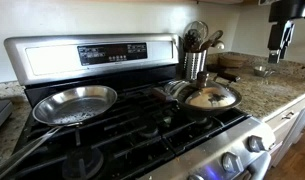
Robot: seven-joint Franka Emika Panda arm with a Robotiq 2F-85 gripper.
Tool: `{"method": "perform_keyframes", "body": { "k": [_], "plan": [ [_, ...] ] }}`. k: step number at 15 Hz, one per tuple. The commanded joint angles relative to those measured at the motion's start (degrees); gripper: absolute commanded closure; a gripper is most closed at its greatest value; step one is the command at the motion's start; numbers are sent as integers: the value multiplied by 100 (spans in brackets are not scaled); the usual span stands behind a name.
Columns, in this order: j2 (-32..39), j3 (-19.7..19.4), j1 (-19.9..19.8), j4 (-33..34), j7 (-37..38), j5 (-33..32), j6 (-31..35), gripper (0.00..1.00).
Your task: Remove the lid from the pan on the right
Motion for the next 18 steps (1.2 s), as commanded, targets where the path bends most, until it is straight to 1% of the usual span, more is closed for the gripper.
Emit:
{"method": "perform_keyframes", "body": {
  "k": [1,11,15,18],
  "plan": [
    [2,11,-11,7,-2,4,-9,0],
    [39,29,14,17,-2,25,52,0],
    [263,201,126,96,107,40,652,0],
    [587,377,214,141,202,69,1422,0]
  ]
}}
